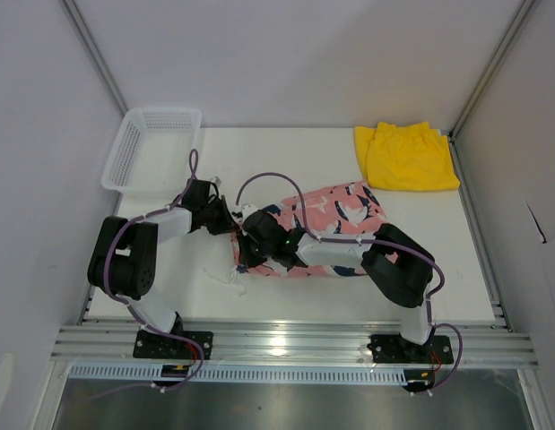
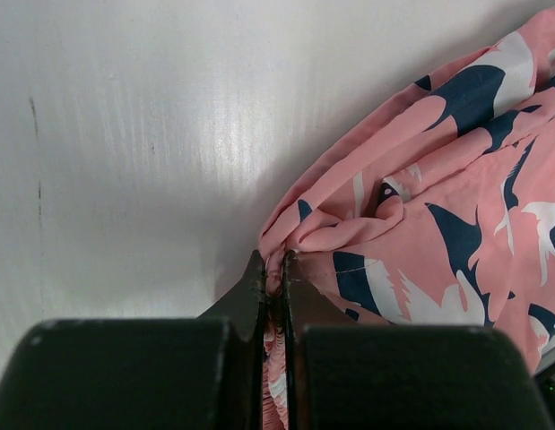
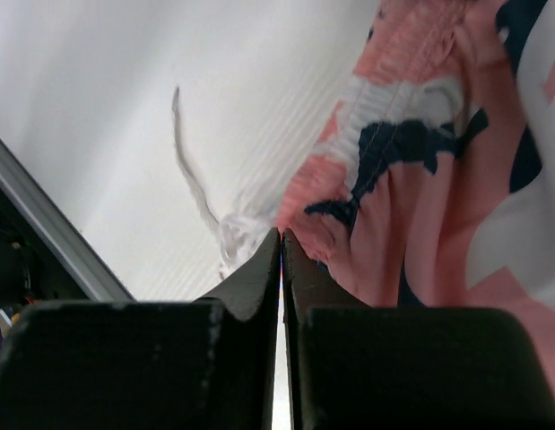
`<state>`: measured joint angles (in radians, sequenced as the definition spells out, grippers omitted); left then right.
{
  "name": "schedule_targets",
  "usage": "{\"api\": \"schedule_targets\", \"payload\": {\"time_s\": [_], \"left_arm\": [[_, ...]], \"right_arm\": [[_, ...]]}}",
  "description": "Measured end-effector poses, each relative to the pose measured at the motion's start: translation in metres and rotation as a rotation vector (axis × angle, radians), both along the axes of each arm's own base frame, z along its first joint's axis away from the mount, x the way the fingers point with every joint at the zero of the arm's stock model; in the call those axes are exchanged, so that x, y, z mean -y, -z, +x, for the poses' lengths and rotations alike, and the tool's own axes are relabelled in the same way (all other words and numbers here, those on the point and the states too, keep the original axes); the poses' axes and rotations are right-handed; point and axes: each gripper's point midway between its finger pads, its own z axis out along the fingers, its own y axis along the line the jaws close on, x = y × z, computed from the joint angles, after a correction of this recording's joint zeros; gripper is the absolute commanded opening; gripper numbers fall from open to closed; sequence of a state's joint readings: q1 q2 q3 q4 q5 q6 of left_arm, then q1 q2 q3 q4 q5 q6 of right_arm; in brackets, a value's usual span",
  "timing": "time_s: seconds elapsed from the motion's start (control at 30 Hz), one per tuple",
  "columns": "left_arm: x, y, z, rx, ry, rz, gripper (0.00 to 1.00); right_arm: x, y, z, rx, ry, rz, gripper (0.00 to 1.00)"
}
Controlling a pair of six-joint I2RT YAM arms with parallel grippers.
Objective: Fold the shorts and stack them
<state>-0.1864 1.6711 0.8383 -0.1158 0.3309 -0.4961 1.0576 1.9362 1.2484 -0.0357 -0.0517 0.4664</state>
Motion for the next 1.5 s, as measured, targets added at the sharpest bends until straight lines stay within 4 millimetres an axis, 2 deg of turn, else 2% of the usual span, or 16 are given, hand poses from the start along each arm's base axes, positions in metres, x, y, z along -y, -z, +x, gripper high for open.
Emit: {"api": "schedule_targets", "payload": {"time_s": [0.17,0.27,0.4,0.6,0.83,0.93,0.97,1.03,1.07,1.13,1.27,1.5], "left_arm": [[0.002,0.001,-0.001,-0.005,0.009,-0.011,0.0],[0.003,0.001,-0.001,-0.005,0.011,-0.013,0.0],[0.003,0.001,-0.001,-0.004,0.013,-0.016,0.0],[0.004,0.001,-0.001,-0.007,0.015,-0.02,0.0],[0.004,0.001,-0.003,-0.015,0.018,-0.023,0.01],[0.004,0.0,-0.001,-0.017,0.013,-0.02,0.2],[0.003,-0.001,0.001,-0.015,0.01,-0.019,0.36],[0.0,-0.003,0.005,-0.01,-0.007,-0.021,0.51],[-0.002,-0.004,0.008,-0.005,-0.019,-0.027,0.63],[-0.006,-0.006,0.012,0.001,-0.039,-0.04,0.7],[-0.011,-0.012,0.018,0.028,-0.062,-0.057,0.71],[-0.011,-0.01,0.01,0.062,-0.058,-0.107,0.71]], "right_arm": [[-0.003,-0.015,0.017,0.014,0.017,0.033,0.03],[-0.002,-0.015,0.023,0.01,0.025,0.041,0.03],[0.001,-0.002,0.027,-0.008,0.036,0.029,0.02],[0.007,0.024,0.017,-0.035,0.037,0.015,0.02],[-0.002,0.029,0.012,-0.028,0.041,0.045,0.02],[-0.01,0.029,0.014,-0.032,0.048,0.063,0.02],[-0.014,0.029,0.015,-0.033,0.053,0.072,0.02],[-0.019,0.029,0.018,-0.039,0.066,0.093,0.02],[-0.021,0.029,0.018,-0.045,0.074,0.102,0.02],[-0.023,0.028,0.019,-0.055,0.087,0.116,0.02],[-0.025,0.028,0.022,-0.069,0.112,0.144,0.01],[-0.024,0.029,0.026,-0.083,0.14,0.2,0.01]]}}
